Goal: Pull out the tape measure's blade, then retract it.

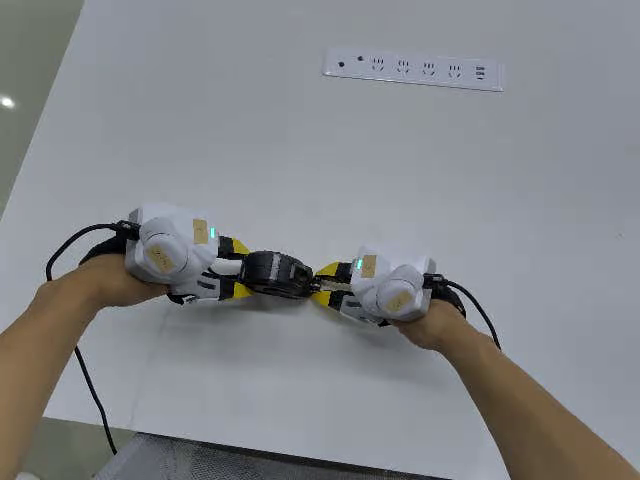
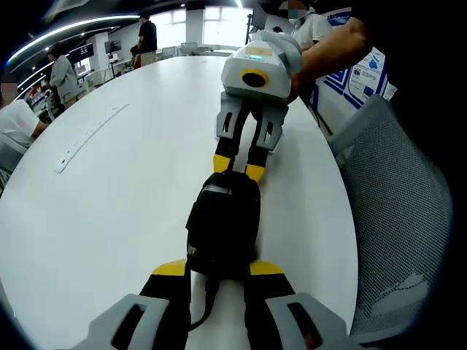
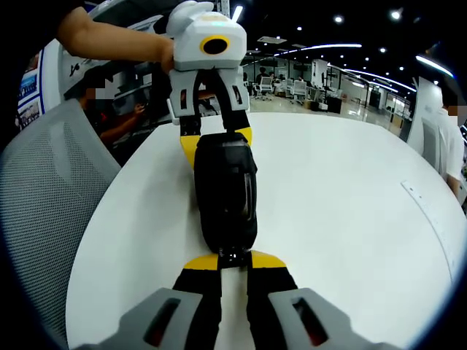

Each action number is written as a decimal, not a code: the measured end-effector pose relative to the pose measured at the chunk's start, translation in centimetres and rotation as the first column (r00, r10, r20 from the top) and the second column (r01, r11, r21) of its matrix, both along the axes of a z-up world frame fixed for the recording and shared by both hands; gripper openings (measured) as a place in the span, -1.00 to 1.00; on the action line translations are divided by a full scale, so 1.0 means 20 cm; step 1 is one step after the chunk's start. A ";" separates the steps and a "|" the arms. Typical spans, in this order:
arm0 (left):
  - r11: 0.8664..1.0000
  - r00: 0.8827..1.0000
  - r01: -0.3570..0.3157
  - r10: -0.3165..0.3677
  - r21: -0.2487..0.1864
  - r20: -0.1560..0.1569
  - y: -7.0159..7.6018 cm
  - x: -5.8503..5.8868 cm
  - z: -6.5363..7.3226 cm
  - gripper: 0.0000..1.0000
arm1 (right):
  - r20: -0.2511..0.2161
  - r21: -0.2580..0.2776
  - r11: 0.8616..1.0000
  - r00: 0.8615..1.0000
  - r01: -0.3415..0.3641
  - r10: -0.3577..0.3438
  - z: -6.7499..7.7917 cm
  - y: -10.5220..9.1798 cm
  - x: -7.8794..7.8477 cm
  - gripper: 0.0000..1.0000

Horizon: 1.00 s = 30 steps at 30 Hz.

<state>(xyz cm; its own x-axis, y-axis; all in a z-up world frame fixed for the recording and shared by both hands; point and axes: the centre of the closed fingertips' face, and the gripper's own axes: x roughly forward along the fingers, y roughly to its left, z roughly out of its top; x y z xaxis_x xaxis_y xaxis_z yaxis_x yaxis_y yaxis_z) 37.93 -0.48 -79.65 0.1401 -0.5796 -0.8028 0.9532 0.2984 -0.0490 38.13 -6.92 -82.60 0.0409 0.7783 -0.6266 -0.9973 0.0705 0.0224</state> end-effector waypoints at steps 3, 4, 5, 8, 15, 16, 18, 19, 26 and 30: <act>1.000 1.000 0.000 0.000 -0.002 -0.003 0.00 0.00 0.00 -0.52 | -0.005 -0.002 1.000 1.000 -0.001 0.001 0.00 0.00 0.00 -0.81; 1.000 1.000 0.000 0.000 -0.003 -0.003 0.00 0.00 0.00 -0.52 | -0.006 -0.003 1.000 1.000 -0.002 0.002 0.00 0.00 0.00 -0.81; 1.000 1.000 0.000 0.000 -0.003 -0.003 0.00 0.00 0.00 -0.52 | -0.007 -0.003 1.000 1.000 -0.003 0.003 0.00 0.00 -0.01 -0.81; 1.000 1.000 0.000 0.000 -0.004 -0.003 0.00 0.00 -0.01 -0.52 | -0.009 -0.006 1.000 1.000 -0.005 0.005 0.00 -0.01 -0.01 -0.81; 1.000 1.000 -0.004 0.004 -0.008 -0.005 0.01 0.00 -0.01 -0.52 | -0.012 -0.015 1.000 1.000 -0.012 0.012 -0.01 -0.03 0.00 -0.81; 1.000 1.000 -0.005 0.005 -0.009 -0.006 0.01 0.00 -0.01 -0.52 | -0.012 -0.017 1.000 1.000 -0.013 0.013 -0.01 -0.03 0.00 -0.81; 1.000 1.000 -0.007 0.007 -0.011 -0.007 0.01 0.00 -0.01 -0.52 | -0.013 -0.019 1.000 1.000 -0.016 0.016 -0.01 -0.04 0.00 -0.81; 1.000 1.000 -0.008 0.008 -0.012 -0.007 0.01 0.00 -0.02 -0.52 | -0.014 -0.021 1.000 1.000 -0.018 0.017 -0.01 -0.05 0.00 -0.81; 1.000 1.000 -0.010 0.010 -0.011 -0.009 0.02 0.00 -0.03 -0.53 | -0.018 -0.026 0.999 1.000 -0.022 0.021 -0.01 -0.11 0.00 -0.81; 1.000 1.000 -0.012 0.012 -0.012 -0.011 0.02 0.00 -0.03 -0.53 | -0.017 -0.030 0.999 1.000 -0.027 0.026 -0.01 -0.14 0.01 -0.81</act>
<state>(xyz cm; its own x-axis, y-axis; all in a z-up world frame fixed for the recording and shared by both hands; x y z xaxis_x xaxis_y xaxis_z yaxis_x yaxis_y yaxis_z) 37.90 -0.11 -80.24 0.1386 -0.5875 -0.7973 0.9489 0.3093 -0.0630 38.25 -9.74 -82.71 0.0104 0.7600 -0.6499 -0.9983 0.0452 0.0368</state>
